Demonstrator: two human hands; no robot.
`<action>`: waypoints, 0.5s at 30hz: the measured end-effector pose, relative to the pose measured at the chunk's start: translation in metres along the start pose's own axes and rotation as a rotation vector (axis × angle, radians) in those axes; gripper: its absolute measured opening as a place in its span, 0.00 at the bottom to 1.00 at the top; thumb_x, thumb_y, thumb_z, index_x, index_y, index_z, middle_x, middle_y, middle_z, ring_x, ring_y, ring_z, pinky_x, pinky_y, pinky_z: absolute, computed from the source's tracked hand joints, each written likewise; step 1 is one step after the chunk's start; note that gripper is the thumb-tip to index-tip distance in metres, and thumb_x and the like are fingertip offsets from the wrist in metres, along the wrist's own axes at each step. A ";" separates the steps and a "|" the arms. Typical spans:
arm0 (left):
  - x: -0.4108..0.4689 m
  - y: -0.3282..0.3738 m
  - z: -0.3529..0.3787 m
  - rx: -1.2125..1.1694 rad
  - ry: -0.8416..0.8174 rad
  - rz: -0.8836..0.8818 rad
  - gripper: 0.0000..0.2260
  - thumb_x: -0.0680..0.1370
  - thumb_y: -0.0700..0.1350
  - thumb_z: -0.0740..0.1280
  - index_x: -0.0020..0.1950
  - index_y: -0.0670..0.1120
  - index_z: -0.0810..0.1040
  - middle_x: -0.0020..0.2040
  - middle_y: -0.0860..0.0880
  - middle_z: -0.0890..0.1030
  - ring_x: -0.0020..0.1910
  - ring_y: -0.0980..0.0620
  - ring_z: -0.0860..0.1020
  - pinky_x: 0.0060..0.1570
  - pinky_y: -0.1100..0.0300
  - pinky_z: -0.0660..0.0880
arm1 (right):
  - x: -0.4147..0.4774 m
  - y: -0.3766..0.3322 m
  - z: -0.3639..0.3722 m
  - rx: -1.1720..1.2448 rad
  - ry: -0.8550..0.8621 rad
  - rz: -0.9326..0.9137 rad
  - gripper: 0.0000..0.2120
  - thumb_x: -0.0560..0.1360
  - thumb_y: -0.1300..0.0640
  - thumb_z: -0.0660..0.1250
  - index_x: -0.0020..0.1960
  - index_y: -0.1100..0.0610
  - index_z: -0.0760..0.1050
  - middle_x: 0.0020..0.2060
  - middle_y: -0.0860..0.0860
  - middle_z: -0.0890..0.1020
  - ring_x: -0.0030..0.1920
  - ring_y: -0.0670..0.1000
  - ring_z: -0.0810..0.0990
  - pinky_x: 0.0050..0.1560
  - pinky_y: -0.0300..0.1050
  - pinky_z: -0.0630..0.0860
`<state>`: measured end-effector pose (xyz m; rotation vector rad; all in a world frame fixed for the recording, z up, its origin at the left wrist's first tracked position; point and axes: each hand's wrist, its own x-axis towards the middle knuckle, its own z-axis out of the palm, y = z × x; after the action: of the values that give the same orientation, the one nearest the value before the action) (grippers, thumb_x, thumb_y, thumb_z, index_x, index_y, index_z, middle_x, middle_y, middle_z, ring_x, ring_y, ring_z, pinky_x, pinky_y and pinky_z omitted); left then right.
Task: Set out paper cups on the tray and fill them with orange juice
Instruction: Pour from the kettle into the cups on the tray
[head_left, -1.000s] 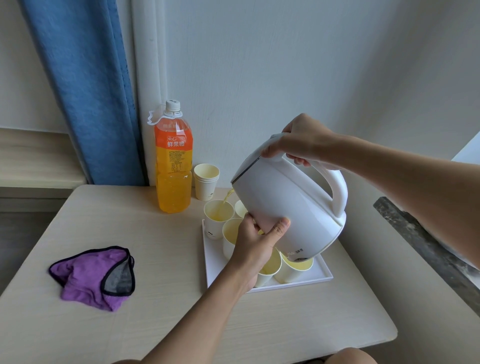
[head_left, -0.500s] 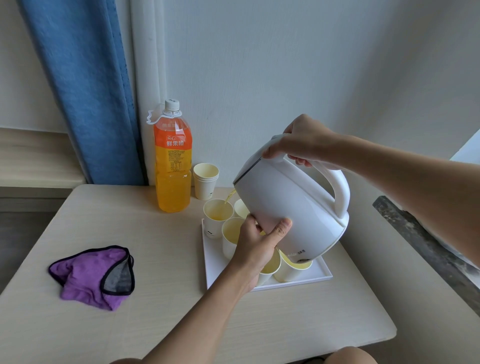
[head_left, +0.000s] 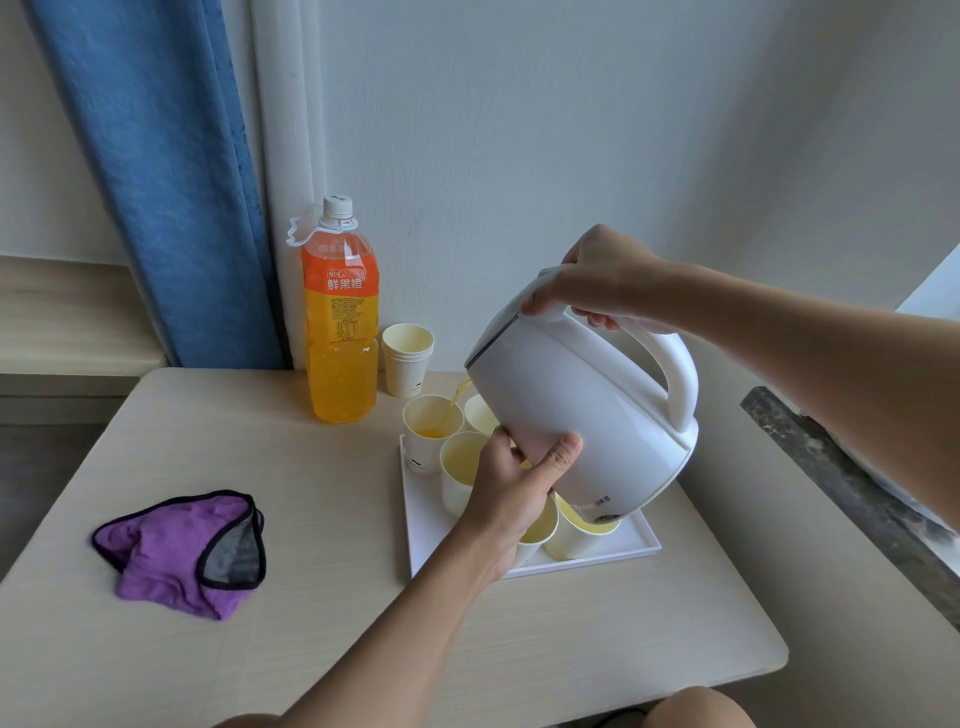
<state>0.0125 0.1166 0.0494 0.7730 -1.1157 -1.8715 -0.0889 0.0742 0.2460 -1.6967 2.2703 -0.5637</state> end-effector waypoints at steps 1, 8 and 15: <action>0.000 0.000 0.000 0.000 0.003 -0.001 0.23 0.75 0.47 0.78 0.66 0.43 0.76 0.60 0.47 0.85 0.61 0.50 0.83 0.58 0.56 0.80 | 0.000 0.000 0.000 0.000 0.000 0.001 0.17 0.64 0.50 0.77 0.32 0.58 0.71 0.24 0.53 0.73 0.24 0.50 0.69 0.24 0.39 0.65; -0.003 0.004 0.002 -0.021 0.003 -0.001 0.21 0.76 0.46 0.75 0.67 0.43 0.75 0.61 0.46 0.85 0.60 0.51 0.83 0.49 0.64 0.80 | 0.000 -0.002 0.001 -0.010 -0.002 0.008 0.17 0.64 0.50 0.77 0.32 0.57 0.70 0.24 0.52 0.72 0.24 0.50 0.69 0.24 0.39 0.65; -0.003 0.004 0.003 -0.050 0.000 0.008 0.20 0.77 0.45 0.75 0.66 0.43 0.75 0.61 0.46 0.85 0.60 0.49 0.83 0.51 0.61 0.81 | 0.000 -0.004 0.001 -0.007 -0.005 0.006 0.17 0.64 0.52 0.77 0.32 0.57 0.70 0.24 0.52 0.72 0.24 0.50 0.68 0.24 0.38 0.65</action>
<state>0.0128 0.1192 0.0541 0.7397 -1.0662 -1.8857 -0.0851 0.0734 0.2470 -1.6923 2.2755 -0.5512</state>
